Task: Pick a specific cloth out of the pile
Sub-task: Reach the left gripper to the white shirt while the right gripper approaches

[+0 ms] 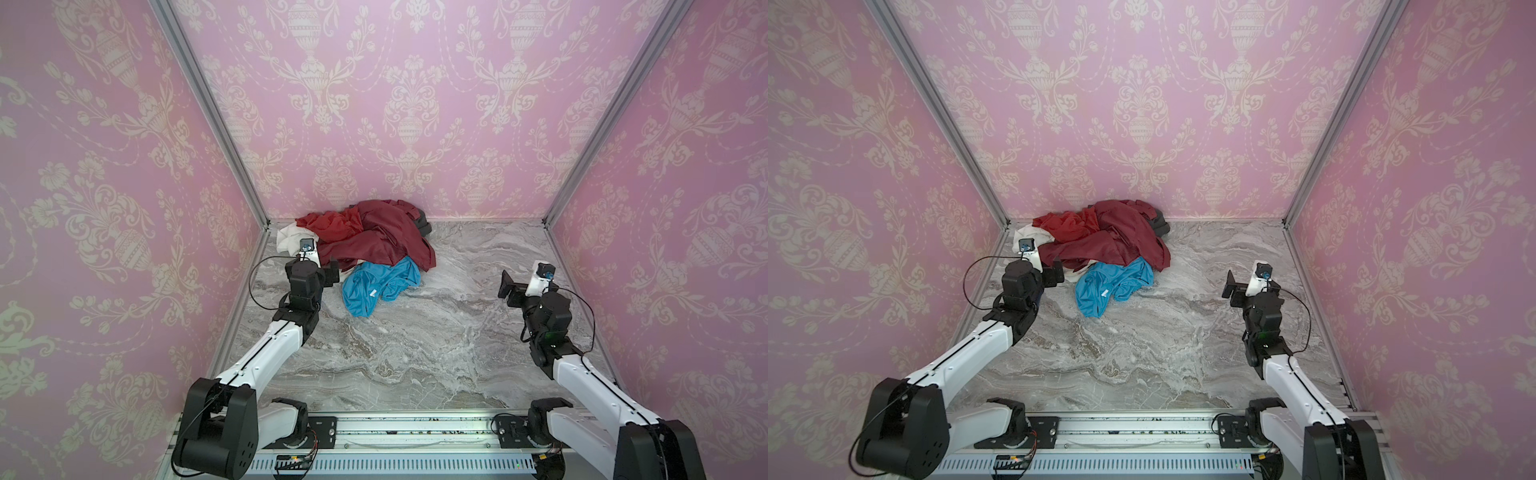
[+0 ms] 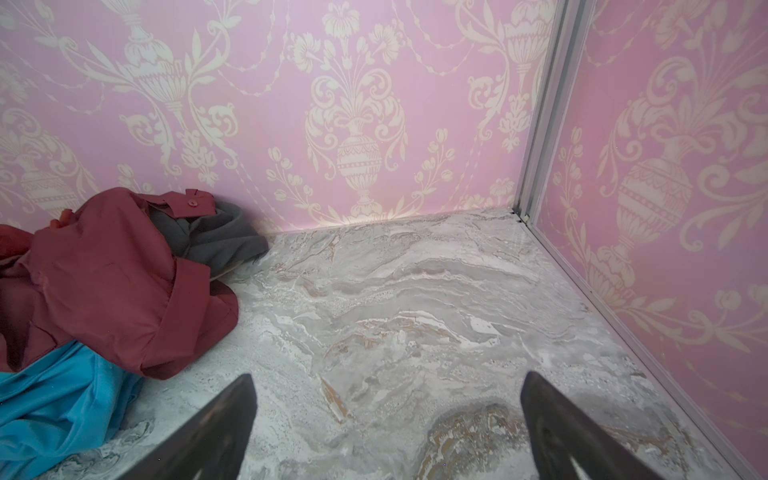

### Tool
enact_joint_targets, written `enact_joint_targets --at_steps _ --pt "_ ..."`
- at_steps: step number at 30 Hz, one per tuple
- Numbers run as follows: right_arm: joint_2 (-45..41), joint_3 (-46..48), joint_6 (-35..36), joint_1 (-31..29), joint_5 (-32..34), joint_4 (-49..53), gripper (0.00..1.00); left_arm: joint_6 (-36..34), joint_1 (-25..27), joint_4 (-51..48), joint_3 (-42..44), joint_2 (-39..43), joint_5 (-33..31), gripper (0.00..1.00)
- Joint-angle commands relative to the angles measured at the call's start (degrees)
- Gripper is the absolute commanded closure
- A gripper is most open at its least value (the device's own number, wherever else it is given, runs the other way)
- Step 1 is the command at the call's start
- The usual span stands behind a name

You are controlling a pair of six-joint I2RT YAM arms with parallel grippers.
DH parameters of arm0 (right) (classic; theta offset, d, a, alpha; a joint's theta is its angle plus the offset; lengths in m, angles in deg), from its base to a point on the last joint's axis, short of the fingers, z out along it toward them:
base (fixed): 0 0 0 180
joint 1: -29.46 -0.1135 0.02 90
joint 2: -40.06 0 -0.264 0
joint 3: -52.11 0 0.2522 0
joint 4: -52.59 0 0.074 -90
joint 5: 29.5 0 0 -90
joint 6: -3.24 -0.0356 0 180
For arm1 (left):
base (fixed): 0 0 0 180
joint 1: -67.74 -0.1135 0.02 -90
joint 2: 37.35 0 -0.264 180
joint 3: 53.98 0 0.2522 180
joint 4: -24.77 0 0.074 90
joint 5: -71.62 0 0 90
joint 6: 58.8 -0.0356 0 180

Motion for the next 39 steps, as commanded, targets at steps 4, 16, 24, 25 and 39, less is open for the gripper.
enact_joint_targets --at_steps 4,16,24,25,39 --pt "-2.40 -7.36 -1.74 -5.33 3.01 7.11 0.01 8.27 2.45 -17.75 -9.37 1.35 2.22 0.15" --pt "3.64 -16.92 2.98 -21.78 4.68 12.43 0.02 19.64 2.26 -36.16 -16.07 3.71 8.92 0.16" --pt "7.32 -17.58 2.08 -25.06 1.95 13.49 0.02 30.74 -14.00 -38.16 -13.86 4.67 20.66 0.23" --pt "7.68 -17.49 1.75 -25.15 1.34 13.40 0.02 31.43 -16.18 -37.75 -13.91 4.05 21.53 0.24" --pt "11.83 -22.12 7.89 -32.22 -12.32 16.20 0.00 40.51 -28.05 -25.00 -25.74 -26.04 32.22 0.20"
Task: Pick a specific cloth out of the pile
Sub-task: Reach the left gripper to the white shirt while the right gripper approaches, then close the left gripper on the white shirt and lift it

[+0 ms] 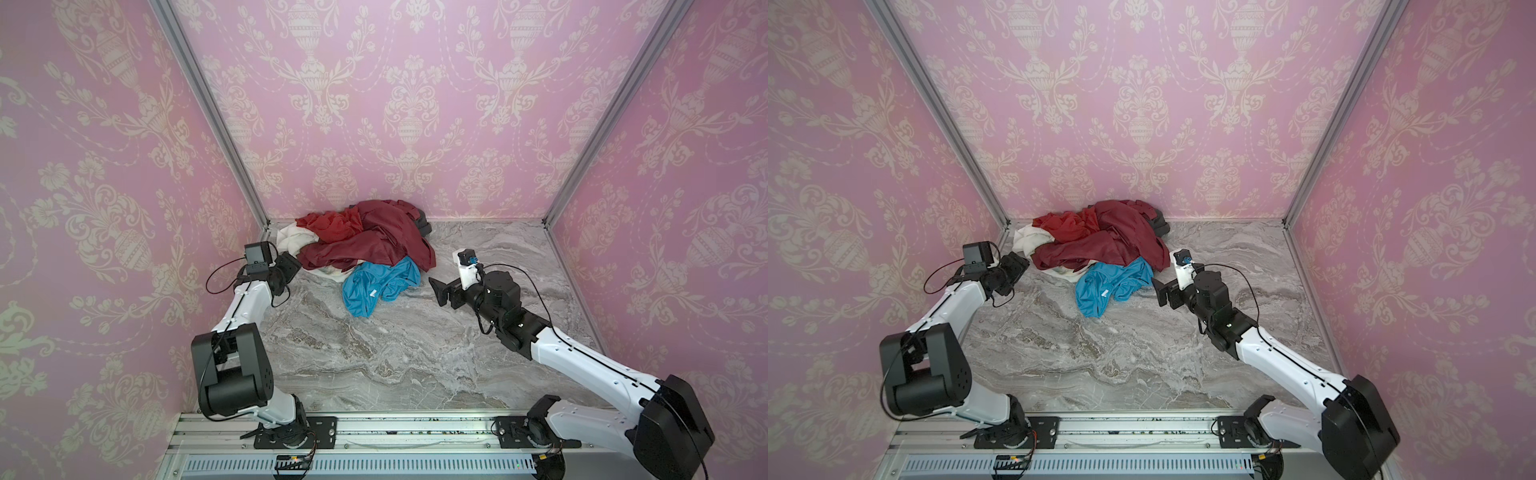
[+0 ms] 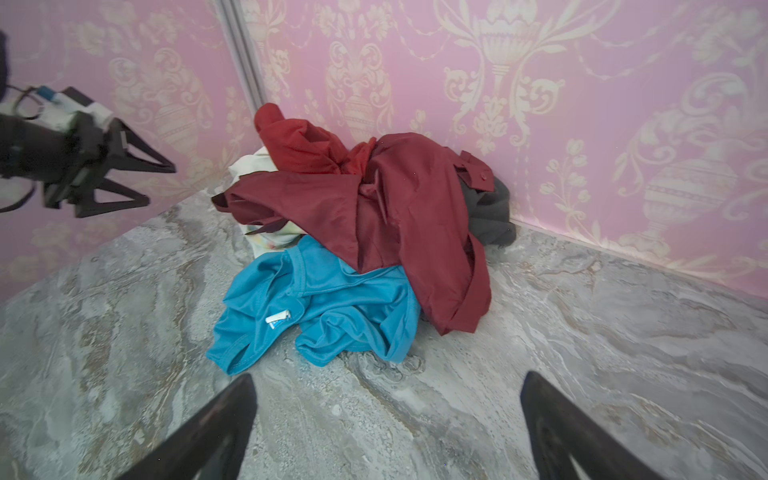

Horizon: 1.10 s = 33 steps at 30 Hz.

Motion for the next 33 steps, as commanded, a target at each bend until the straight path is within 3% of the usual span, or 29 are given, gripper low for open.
enact_joint_targets --at_steps 1,12,18,33 --pt "1.08 -1.99 3.38 -2.30 -4.19 -0.40 0.00 1.51 -0.80 2.12 -7.38 -5.97 1.24 0.19" --pt "8.14 -7.24 5.83 -4.26 -7.77 -2.25 0.00 -5.54 -1.24 -8.62 -37.80 -31.23 1.44 0.04" --pt "11.44 -9.30 7.08 -4.25 -6.09 -1.97 0.00 -9.01 -0.80 -13.81 -49.15 -39.05 2.41 0.01" --pt "14.68 -10.10 6.74 -3.91 -4.33 -2.00 0.00 -11.91 -0.47 -12.25 -47.60 -42.06 3.47 0.02"
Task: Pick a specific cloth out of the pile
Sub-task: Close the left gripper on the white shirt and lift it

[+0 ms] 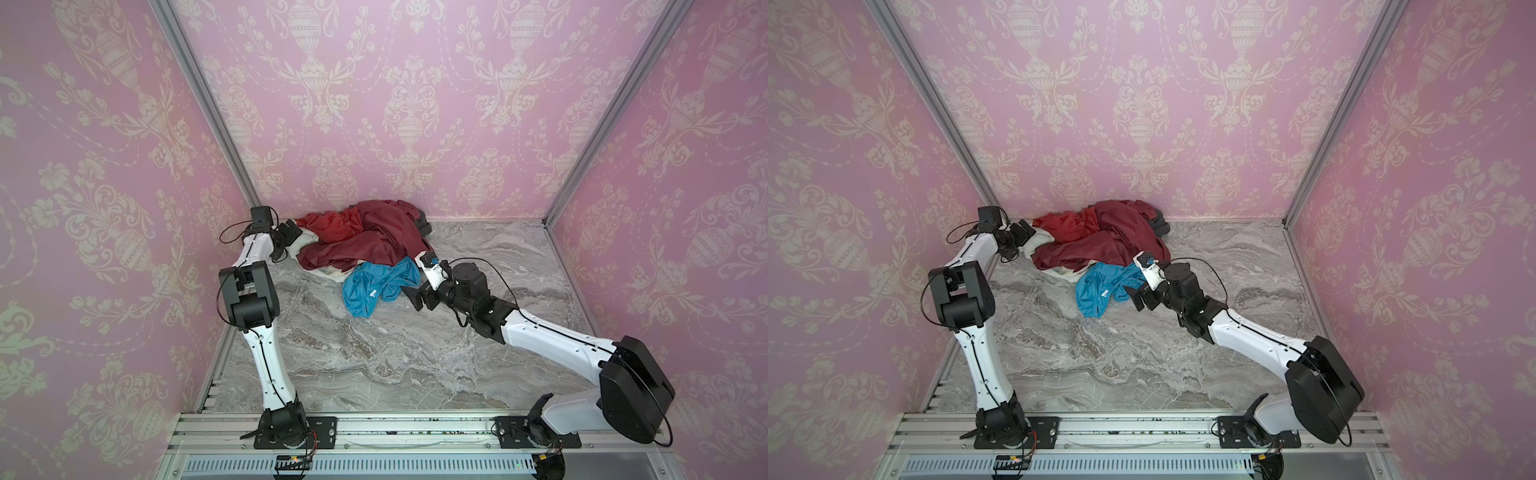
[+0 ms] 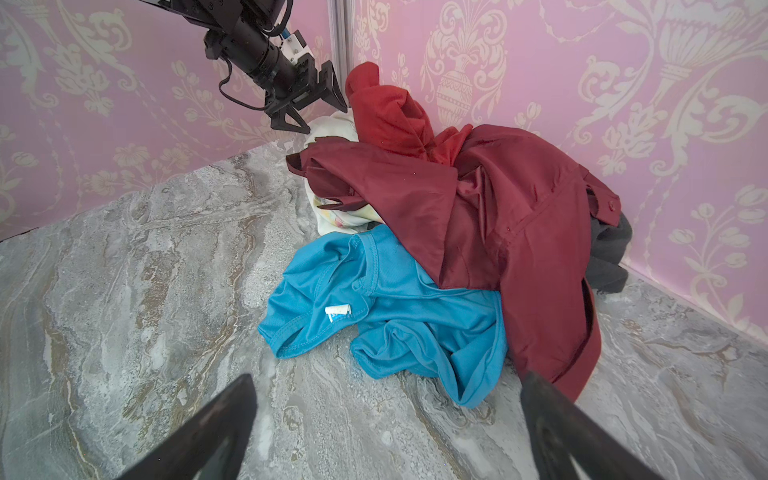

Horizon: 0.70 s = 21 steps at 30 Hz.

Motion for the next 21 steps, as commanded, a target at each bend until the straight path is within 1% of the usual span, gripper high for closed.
enact_joint_targets --at_steps 1,4,9,12,13,15,16,18,19,20,21 --pt "0.76 -1.57 0.39 0.05 0.76 -1.23 0.00 -3.06 0.29 -1.03 0.69 -1.69 2.02 0.02" --pt "1.17 -1.88 0.33 0.24 0.79 -1.14 0.00 -3.79 0.53 -0.52 -0.03 -2.71 1.72 0.02" --pt "1.73 -2.67 0.44 0.53 1.19 -0.41 0.00 -5.93 1.80 -3.99 -5.72 -6.77 0.20 0.01" --pt "1.77 -2.65 0.95 0.67 2.31 -0.28 0.00 -6.43 2.92 -4.94 -8.03 -8.79 0.12 0.03" --pt "1.73 -2.50 0.91 0.78 2.71 -0.51 0.00 -6.44 3.22 -4.73 -8.57 -9.25 0.01 0.07" --pt "1.64 -2.19 0.47 1.05 3.07 -1.04 0.00 -6.06 3.77 -3.85 -9.25 -9.91 0.13 0.25" --pt "1.58 -2.17 0.28 1.18 3.23 -1.10 0.00 -5.56 3.90 -3.22 -9.50 -9.90 0.39 0.39" --pt "1.18 -2.02 0.11 1.27 3.25 -1.01 0.00 -4.23 3.93 -1.36 -9.42 -9.37 1.80 0.61" --pt "0.77 -1.80 0.10 1.37 3.47 -0.96 0.00 -3.16 3.90 0.15 -8.78 -8.40 2.60 0.81" --pt "0.32 -1.54 -0.08 1.34 3.78 -0.96 0.00 -1.96 3.82 2.11 -7.53 -7.03 2.62 0.98" --pt "-0.05 -1.25 -0.21 1.46 4.01 -1.12 0.00 -0.75 3.83 4.33 -5.92 -5.47 2.49 1.00"
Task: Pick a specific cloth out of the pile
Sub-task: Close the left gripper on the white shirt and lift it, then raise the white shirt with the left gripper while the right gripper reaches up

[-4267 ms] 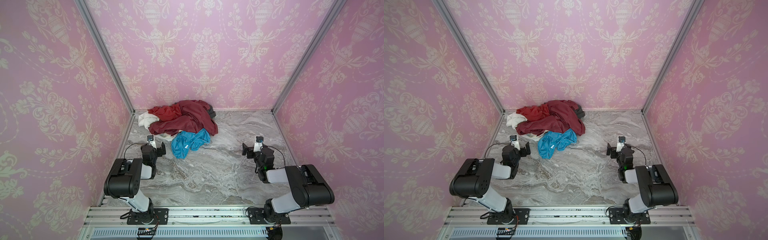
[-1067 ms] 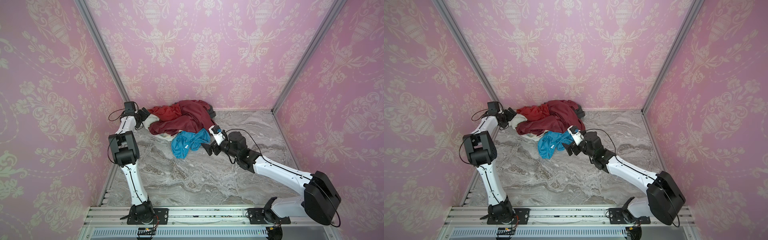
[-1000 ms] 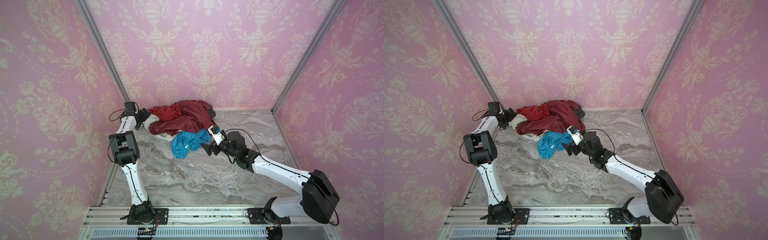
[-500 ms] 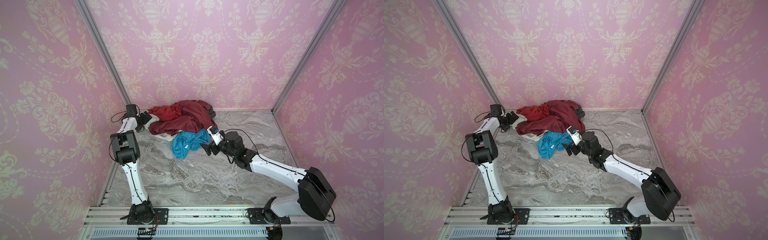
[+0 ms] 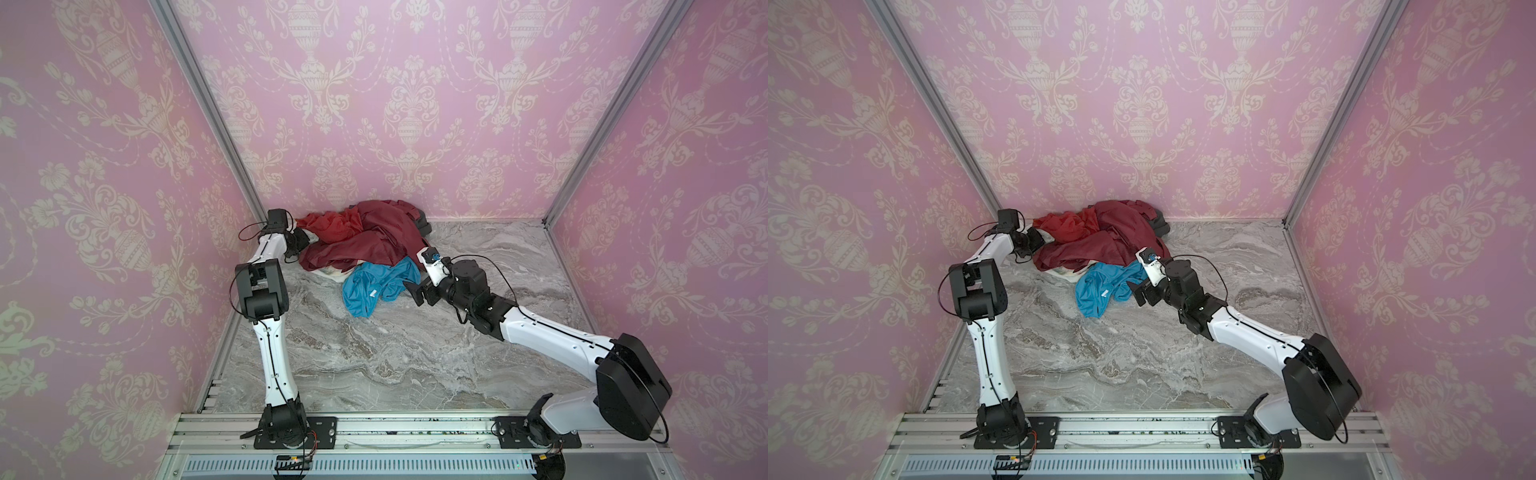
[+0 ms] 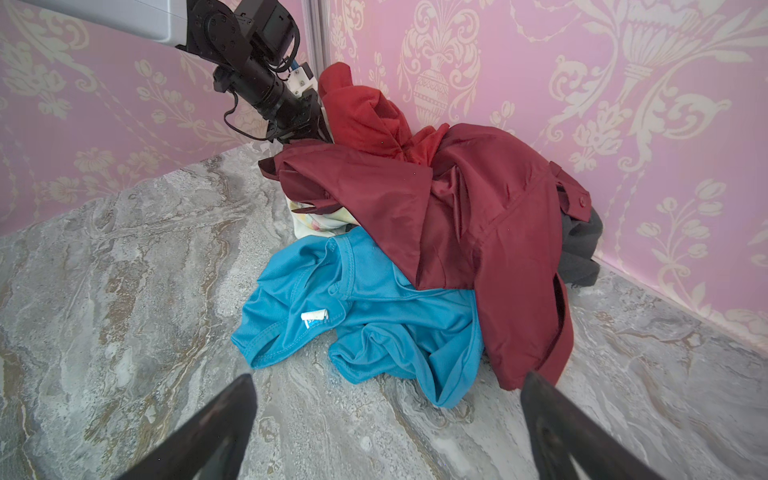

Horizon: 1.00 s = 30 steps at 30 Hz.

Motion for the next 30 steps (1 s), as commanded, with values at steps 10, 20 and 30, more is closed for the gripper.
enact_joint_targets --at_steps 10,20,30 --pt "-6.50 3.32 -2.38 0.95 2.36 -0.59 0.00 9.23 -1.24 10.43 4.04 17.01 -1.78 1.00" --pt "-8.84 4.38 -3.73 1.21 2.05 -0.88 0.00 10.58 -1.14 9.00 -2.00 23.83 -2.74 1.00" --pt "-8.22 2.32 -4.01 1.22 -0.54 -0.09 0.00 10.80 -0.67 1.70 -20.35 22.74 -4.88 1.00"
